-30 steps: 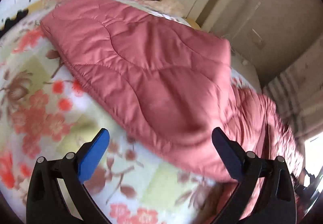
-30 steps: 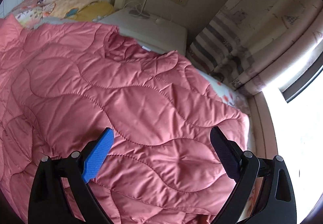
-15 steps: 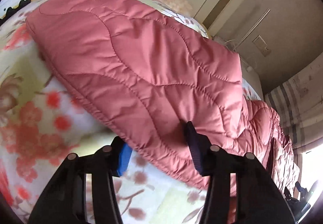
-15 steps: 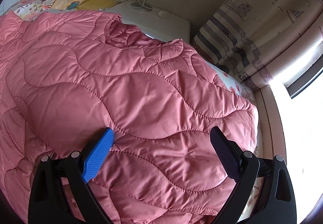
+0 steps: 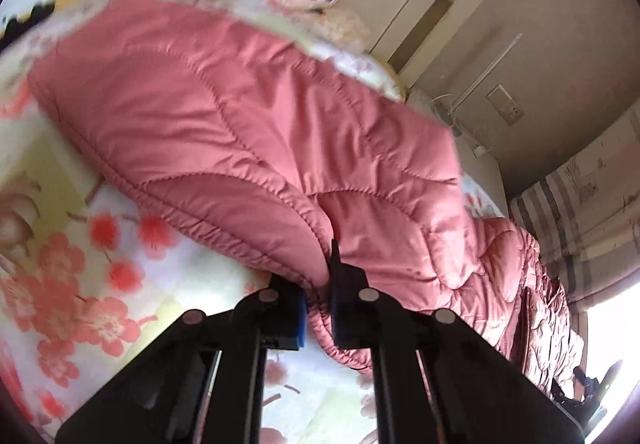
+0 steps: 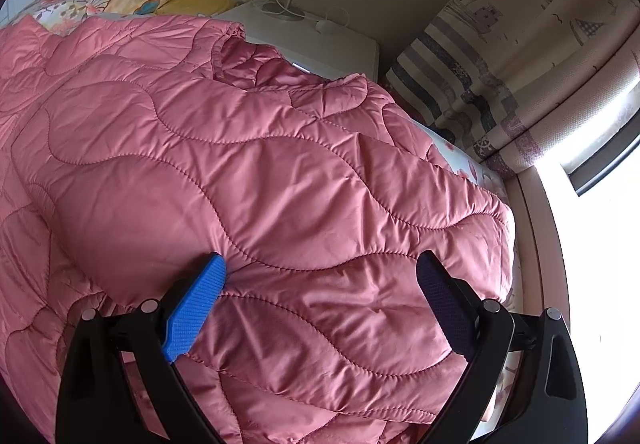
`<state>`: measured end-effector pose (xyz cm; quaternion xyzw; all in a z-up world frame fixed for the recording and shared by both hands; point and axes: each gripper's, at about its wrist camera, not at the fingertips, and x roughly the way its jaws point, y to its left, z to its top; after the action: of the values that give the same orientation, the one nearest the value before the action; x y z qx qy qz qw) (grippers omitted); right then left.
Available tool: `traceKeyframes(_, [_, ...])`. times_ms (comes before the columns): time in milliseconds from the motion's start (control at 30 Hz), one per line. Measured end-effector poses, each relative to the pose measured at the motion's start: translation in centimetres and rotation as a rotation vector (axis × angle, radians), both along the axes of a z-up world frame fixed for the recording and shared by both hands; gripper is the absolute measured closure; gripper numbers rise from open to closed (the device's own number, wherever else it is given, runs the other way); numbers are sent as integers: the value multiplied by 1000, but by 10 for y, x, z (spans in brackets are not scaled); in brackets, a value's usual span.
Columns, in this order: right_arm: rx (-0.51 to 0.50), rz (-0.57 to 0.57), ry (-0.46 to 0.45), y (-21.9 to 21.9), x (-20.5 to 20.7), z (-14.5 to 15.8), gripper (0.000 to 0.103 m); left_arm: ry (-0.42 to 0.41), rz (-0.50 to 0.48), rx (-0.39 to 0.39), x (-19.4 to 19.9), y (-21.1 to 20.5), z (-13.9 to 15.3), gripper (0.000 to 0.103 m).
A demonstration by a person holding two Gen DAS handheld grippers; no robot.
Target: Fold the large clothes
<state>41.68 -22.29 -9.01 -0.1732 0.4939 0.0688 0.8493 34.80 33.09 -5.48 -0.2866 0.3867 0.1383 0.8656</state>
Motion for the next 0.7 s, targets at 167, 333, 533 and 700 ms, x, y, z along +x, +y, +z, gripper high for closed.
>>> traceKeyframes(167, [82, -20, 55, -10, 6, -8, 11, -56, -66, 150, 6, -29, 51, 95])
traceKeyframes(333, [167, -49, 88, -21, 9, -14, 11, -137, -270, 443, 21, -127, 125, 95])
traceKeyframes(533, [213, -77, 87, -34, 3, -5, 12, -113, -752, 838, 26, -334, 111, 95])
traceKeyframes(700, [208, -167, -19, -84, -19, 35, 12, 45, -1038, 1094, 6, -429, 8, 95])
